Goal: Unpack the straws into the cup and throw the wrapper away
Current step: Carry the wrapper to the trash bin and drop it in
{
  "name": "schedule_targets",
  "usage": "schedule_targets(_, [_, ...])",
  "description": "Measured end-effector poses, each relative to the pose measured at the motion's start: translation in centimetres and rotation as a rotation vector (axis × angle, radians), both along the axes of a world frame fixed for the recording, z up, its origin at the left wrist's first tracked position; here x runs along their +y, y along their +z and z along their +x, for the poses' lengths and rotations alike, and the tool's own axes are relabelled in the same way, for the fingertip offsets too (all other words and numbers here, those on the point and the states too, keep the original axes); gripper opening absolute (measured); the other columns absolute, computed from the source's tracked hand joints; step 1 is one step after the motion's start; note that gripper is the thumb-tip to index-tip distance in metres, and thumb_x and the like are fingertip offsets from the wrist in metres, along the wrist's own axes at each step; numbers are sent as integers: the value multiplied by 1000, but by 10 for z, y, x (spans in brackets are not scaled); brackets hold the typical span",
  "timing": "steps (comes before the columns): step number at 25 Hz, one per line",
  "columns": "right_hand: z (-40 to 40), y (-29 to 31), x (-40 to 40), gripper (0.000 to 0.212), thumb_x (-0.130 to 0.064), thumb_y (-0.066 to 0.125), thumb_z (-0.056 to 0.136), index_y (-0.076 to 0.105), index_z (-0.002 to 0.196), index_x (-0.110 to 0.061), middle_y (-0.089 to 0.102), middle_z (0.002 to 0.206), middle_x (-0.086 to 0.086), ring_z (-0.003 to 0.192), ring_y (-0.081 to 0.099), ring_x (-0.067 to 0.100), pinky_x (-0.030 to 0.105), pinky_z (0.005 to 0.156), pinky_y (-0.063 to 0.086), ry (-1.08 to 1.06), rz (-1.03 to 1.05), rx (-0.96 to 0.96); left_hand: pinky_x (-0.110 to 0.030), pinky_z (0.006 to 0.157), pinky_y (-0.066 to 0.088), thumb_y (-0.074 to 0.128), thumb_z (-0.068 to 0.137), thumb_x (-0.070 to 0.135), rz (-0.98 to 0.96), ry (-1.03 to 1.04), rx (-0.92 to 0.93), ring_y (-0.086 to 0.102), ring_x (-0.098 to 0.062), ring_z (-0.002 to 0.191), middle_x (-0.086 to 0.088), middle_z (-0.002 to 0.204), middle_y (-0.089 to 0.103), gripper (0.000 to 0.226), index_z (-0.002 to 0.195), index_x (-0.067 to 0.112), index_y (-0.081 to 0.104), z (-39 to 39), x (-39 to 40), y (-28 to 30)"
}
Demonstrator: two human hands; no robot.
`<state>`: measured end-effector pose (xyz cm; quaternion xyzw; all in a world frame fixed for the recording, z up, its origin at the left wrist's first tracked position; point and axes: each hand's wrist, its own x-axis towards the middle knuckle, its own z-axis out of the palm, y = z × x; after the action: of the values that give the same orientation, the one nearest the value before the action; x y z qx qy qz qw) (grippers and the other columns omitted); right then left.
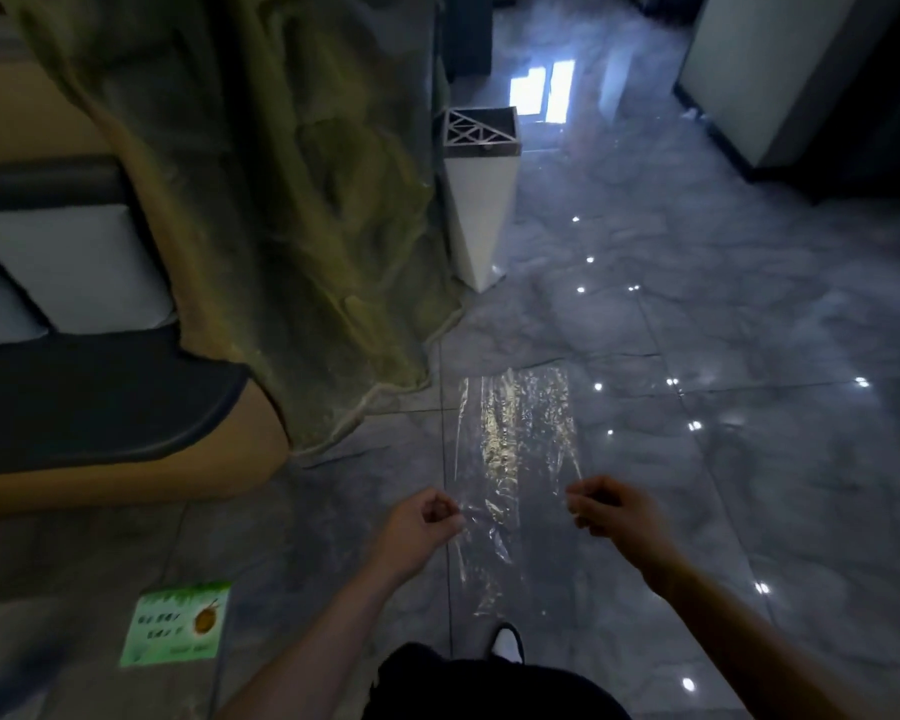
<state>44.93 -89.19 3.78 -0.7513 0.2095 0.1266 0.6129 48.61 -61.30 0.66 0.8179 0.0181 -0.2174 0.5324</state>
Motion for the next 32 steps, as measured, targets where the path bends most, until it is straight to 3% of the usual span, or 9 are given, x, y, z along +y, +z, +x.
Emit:
schedule_targets(9, [58,4,-58,9,-14,70,83,72,89,-21,73,81,0,66,67,8,22,60,50,-115,2,-21,-12,57,46,72,84,10,-3,-74,-10,60,-3,59,9,64,67,20,72,26,66,94,-67,4])
schedule_targets(15, [131,12,-76,11,-13,70,83,73,89,-22,74,82,2,67,68,9,22,61,51,-182,-41,-35,-7,51,43,72,83,5,-46,-105,-24,56,7,48,6,60,63,22,71,23,67,184,-91,4])
schedule_targets(21, [224,28,-74,8,-14,72,82,73,88,-19,74,81,3,69,68,12,24,61,51,-228,-107,-20,-12,57,47,74,81,8,-81,-126,-53,57,4,53,8,61,64,22,70,26,69,290,-95,8])
schedule_targets(26, [291,32,-76,5,-13,73,81,71,86,-14,75,83,6,69,68,15,23,62,52,-284,-107,29,-28,65,48,74,82,9,-78,-156,-57,58,-11,62,3,66,65,18,72,23,68,367,-103,0])
schedule_targets(32, [354,31,-99,9,-13,69,85,69,93,-8,73,89,11,77,70,20,26,66,55,-305,-44,67,-20,59,48,70,82,-2,-166,-109,23,57,-6,56,1,63,64,17,75,13,67,433,-131,2])
